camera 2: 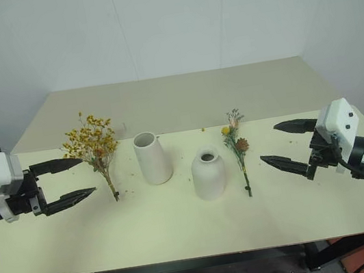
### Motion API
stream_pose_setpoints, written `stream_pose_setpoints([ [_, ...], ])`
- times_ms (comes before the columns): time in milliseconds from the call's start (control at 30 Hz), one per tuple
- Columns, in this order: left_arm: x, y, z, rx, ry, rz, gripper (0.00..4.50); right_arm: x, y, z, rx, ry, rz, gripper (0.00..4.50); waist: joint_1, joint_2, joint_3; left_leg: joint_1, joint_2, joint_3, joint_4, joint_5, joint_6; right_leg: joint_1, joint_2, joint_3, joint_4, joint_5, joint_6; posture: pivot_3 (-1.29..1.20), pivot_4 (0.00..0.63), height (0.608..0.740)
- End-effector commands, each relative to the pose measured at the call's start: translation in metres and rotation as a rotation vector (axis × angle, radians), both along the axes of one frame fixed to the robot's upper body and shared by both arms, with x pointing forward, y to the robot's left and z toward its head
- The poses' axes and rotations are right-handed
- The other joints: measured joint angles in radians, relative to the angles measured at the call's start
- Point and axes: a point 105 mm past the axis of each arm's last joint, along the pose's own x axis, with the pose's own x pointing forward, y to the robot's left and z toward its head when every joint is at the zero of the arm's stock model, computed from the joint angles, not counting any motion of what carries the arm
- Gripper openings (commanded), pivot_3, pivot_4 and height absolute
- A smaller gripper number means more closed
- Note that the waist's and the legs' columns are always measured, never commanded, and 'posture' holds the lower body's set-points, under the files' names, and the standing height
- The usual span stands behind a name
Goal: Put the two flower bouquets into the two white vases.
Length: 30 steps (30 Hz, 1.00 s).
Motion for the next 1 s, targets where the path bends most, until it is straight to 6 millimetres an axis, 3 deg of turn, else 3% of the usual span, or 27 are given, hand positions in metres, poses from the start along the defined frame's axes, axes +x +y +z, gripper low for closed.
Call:
stream_pose_setpoints([
  [33,0.0,-0.001,0.01,0.009,-0.049,-0.016,3.8,-0.004,0.002,0.012,-0.012,-0.054,0.01,4.5,0.0,0.0,0.0,0.0,0.0,0.0,0.0,0.0,0.0,0.0,0.0,0.0,0.0,0.0,0.0,0.0,0.15,0.74],
  [533,0.0,-0.002,0.01,-0.017,-0.051,-0.009,3.8,-0.002,0.004,0.013,-0.004,-0.059,0.017,4.5,0.0,0.0,0.0,0.0,0.0,0.0,0.0,0.0,0.0,0.0,0.0,0.0,0.0,0.0,0.0,0.0,0.15,0.74],
  [800,0.035,0.009,0.023,-0.146,0.007,0.286,3.8,0.009,0.024,0.039,0.027,-0.11,0.059,4.5,-0.003,0.0,0.0,0.001,0.0,0.0,0.0,0.0,0.0,0.0,0.0,0.0,0.0,-0.001,0.002,0.0,0.15,0.74],
  [900,0.046,0.006,0.024,-0.209,0.098,0.383,3.8,0.018,0.038,0.052,0.038,-0.141,0.064,4.5,-0.007,0.0,0.0,0.0,0.0,0.0,0.0,0.0,0.0,-0.001,0.0,0.0,0.0,-0.001,0.002,0.0,0.15,0.74],
  [1000,0.065,0.01,0.014,-0.262,0.33,0.577,3.8,0.027,0.056,0.059,0.027,-0.131,0.06,4.5,-0.007,0.0,0.0,0.0,0.0,0.0,0.0,0.0,0.0,-0.001,0.0,0.0,0.001,-0.001,0.001,0.0,0.15,0.74],
])
